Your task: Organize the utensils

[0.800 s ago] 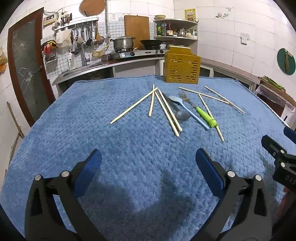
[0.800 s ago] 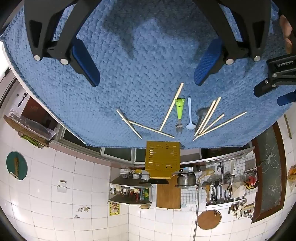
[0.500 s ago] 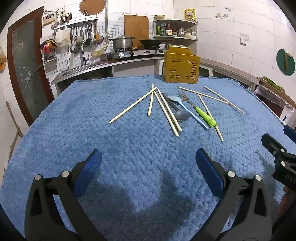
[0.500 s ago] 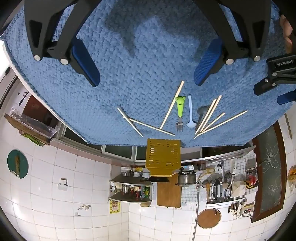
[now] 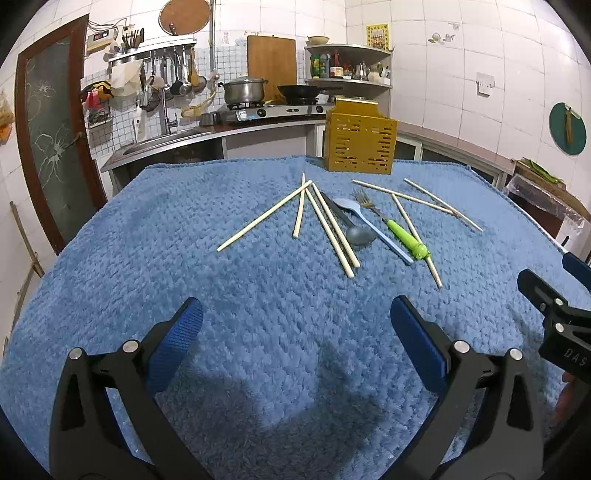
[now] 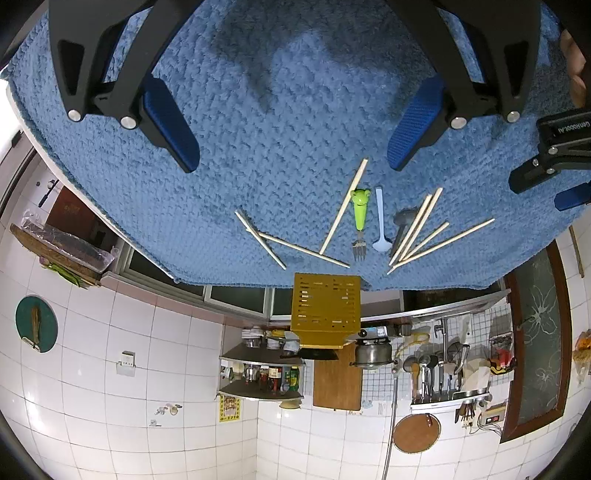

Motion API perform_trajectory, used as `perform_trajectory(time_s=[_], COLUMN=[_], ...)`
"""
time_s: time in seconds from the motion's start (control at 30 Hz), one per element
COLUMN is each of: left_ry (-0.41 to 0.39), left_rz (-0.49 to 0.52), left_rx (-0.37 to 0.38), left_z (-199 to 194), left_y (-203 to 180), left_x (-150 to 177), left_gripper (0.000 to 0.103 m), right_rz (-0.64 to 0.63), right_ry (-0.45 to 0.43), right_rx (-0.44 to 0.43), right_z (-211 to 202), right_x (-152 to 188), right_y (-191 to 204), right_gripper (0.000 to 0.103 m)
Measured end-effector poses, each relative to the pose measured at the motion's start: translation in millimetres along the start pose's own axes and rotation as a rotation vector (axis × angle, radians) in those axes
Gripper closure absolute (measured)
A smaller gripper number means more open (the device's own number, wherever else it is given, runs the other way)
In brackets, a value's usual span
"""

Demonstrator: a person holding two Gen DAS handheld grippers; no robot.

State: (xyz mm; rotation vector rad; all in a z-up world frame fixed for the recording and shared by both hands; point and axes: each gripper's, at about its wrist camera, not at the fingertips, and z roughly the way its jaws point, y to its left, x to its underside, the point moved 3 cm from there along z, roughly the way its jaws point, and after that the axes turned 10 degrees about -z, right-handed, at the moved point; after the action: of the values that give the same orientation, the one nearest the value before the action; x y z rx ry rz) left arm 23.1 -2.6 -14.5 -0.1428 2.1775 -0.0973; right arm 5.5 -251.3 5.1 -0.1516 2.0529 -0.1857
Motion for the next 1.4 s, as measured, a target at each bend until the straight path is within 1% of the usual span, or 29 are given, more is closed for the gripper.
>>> perform_trajectory(time_s=[0.5, 0.9, 1.4], left_ry=[-0.019, -0.058, -0.063], left_rz=[-0.002, 0.012, 0.015], left_rx=[0.022, 0.025, 0.028], left_z=[-4.3, -10.0, -10.2], left_y=[0.4, -1.3, -1.0], left_x=[-0.6, -0.6, -0.3], left_gripper=[0.005, 0.005, 0.005], right_rz=[0.006, 0.015, 0.017], right_ry=[-0.014, -0.032, -0.029], right_rx=[0.006, 0.013, 0.015], right_z=[-2.0, -1.4, -1.5], right_x=[1.3, 2.0, 2.2], right_y=[-2.8, -4.9, -5.2], right_gripper=[0.004, 0.004, 0.004])
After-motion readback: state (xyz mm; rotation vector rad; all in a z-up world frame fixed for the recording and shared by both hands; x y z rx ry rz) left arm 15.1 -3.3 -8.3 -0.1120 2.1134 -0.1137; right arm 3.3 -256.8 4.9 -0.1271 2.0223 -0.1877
